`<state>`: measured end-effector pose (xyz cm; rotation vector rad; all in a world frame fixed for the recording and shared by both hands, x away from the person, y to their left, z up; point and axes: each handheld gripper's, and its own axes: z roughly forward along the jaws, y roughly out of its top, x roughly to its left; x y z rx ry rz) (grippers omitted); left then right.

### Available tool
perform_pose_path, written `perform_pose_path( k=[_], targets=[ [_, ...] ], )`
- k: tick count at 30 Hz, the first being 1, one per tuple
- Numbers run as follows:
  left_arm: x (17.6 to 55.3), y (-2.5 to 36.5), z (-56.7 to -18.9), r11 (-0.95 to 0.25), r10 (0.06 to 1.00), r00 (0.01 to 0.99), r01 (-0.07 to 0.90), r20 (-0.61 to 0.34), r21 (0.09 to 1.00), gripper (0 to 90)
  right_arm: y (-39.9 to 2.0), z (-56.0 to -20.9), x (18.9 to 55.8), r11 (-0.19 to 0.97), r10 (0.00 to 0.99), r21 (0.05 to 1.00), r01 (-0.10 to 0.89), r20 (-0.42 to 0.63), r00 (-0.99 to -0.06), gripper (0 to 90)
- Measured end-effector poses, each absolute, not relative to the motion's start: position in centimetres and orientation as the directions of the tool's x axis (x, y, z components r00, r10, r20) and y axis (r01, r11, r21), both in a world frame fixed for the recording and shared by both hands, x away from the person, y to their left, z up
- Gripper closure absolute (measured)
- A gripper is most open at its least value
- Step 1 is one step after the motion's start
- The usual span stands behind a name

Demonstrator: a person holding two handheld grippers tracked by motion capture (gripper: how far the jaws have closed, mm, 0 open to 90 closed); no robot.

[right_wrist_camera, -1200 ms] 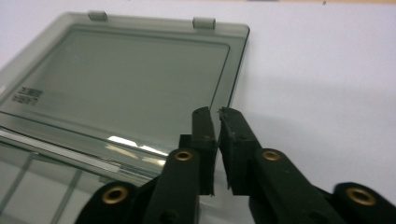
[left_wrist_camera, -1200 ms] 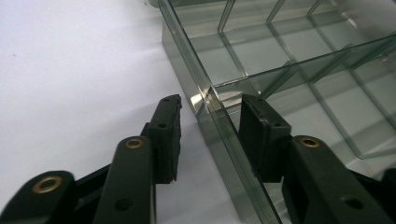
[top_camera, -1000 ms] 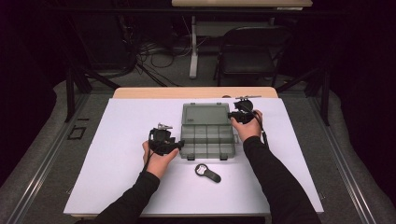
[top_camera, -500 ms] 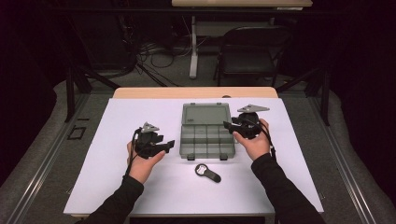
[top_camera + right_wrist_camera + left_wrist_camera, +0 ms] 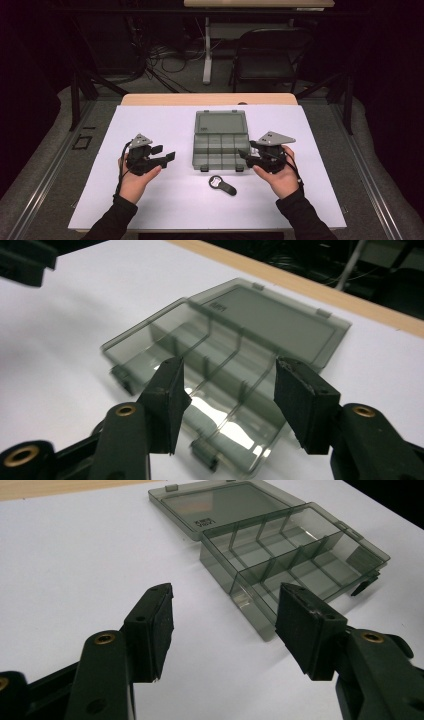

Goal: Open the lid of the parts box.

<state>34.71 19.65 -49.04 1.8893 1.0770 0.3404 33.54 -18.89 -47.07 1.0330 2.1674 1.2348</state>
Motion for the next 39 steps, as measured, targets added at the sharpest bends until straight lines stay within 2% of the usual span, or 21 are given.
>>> perform_pose_path(
  k=[6, 12, 20, 31, 39],
  targets=[
    [34.0, 20.4, -49.3, -0.202, 0.780, 0.600, 0.512, -0.179, 0.835, 40.7, -18.4, -47.8, 31.6, 0.387, 0.746, 0.853, 0.351, -0.066, -0.662, 46.8],
    [33.9, 21.0, -49.7, -0.203, 0.791, 0.591, 0.499, -0.159, 0.843, 40.3, -17.6, -48.9, 31.3, 0.475, 0.711, 0.812, 0.339, -0.127, -0.692, 46.3],
    [33.9, 21.4, -49.7, -0.190, 0.796, 0.583, 0.495, -0.162, 0.848, 40.2, -17.5, -50.0, 31.4, 0.455, 0.691, 0.806, 0.379, -0.052, -0.721, 45.8],
    [33.9, 21.2, -50.1, -0.201, 0.799, 0.581, 0.501, -0.156, 0.842, 40.4, -17.3, -50.7, 31.7, 0.480, 0.674, 0.776, 0.410, -0.027, -0.739, 43.6],
    [33.7, 21.1, -50.0, -0.203, 0.796, 0.587, 0.490, -0.149, 0.848, 40.5, -17.1, -50.9, 31.7, 0.493, 0.652, 0.761, 0.421, -0.003, -0.758, 49.3]
  ],
)
